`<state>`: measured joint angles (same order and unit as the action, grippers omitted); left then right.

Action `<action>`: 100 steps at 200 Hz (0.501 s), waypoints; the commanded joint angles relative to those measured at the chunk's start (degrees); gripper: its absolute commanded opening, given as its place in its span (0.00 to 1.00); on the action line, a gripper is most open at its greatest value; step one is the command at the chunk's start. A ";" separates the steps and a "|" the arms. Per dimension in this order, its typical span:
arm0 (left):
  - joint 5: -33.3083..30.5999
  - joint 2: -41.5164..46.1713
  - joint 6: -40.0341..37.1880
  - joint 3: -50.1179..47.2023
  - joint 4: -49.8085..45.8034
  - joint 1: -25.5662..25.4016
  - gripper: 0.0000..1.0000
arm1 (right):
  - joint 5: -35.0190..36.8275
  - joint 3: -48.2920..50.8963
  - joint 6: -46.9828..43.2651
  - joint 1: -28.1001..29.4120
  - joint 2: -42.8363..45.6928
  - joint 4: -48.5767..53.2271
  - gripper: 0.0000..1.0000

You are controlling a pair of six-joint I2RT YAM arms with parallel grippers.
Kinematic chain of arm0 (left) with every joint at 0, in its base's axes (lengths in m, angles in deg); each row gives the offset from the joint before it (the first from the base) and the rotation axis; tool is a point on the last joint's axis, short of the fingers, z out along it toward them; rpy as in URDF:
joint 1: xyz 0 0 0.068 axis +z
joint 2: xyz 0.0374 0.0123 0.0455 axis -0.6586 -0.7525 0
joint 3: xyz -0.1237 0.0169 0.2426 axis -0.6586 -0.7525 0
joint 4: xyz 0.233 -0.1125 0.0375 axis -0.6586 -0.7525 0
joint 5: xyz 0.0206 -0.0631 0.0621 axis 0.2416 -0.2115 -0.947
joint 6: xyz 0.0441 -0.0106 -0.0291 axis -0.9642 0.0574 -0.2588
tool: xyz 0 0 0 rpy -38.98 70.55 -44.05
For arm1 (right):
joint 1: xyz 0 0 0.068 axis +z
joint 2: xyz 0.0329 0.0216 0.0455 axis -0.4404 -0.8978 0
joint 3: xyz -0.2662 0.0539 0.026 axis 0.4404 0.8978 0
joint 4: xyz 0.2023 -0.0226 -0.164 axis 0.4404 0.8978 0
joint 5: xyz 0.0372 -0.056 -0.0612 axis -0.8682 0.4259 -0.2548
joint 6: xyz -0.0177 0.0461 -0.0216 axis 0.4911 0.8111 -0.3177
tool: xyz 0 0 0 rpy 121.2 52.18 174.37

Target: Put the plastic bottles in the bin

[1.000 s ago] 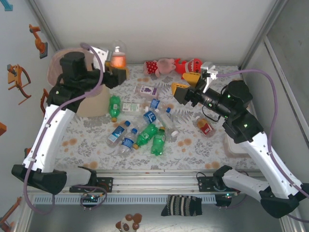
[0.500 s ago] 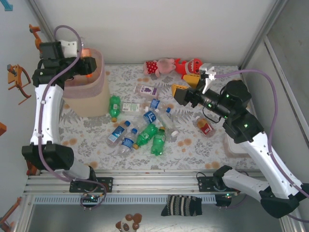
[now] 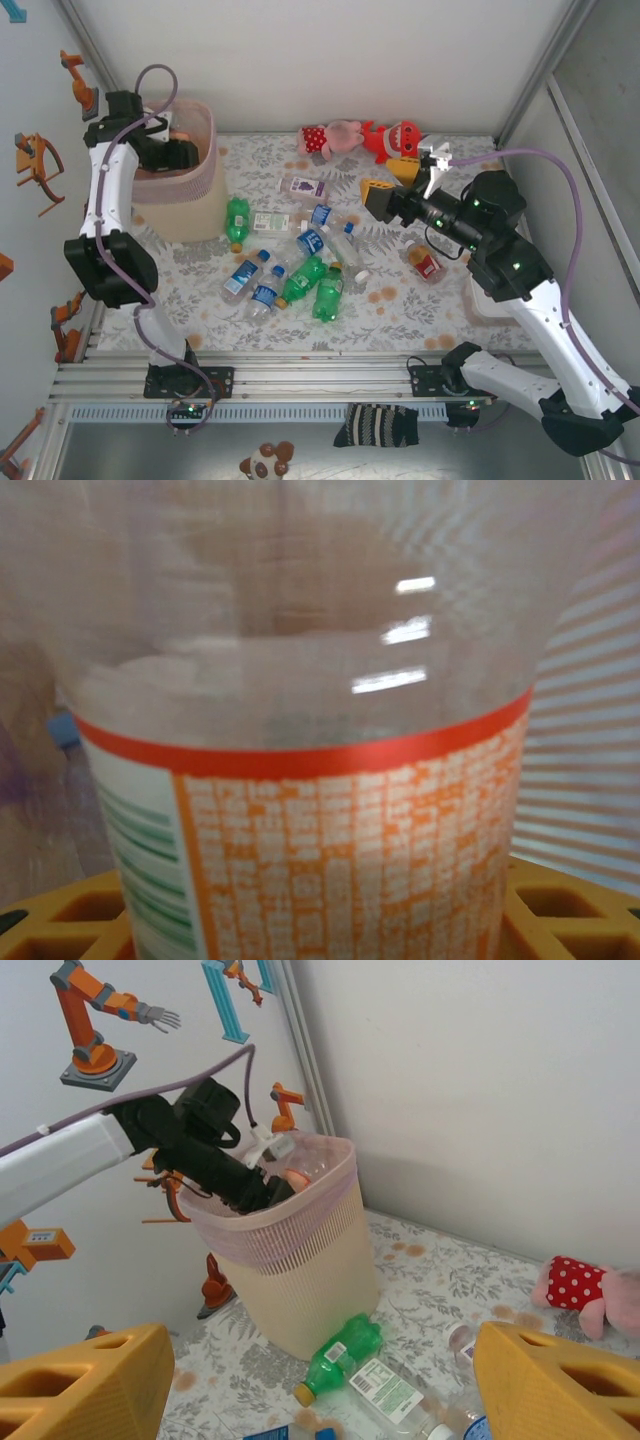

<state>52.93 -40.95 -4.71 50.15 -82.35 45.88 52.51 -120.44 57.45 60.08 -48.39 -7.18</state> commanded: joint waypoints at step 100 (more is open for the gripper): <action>-4.39 -5.53 -3.55 -3.55 -7.10 0.17 0.62 | 6.54 -3.58 -0.69 0.41 -2.66 6.11 0.77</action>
<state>48.23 -46.23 -6.81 47.42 -87.83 45.88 54.24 -120.90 57.45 60.08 -50.51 -4.43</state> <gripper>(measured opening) 0.595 0.772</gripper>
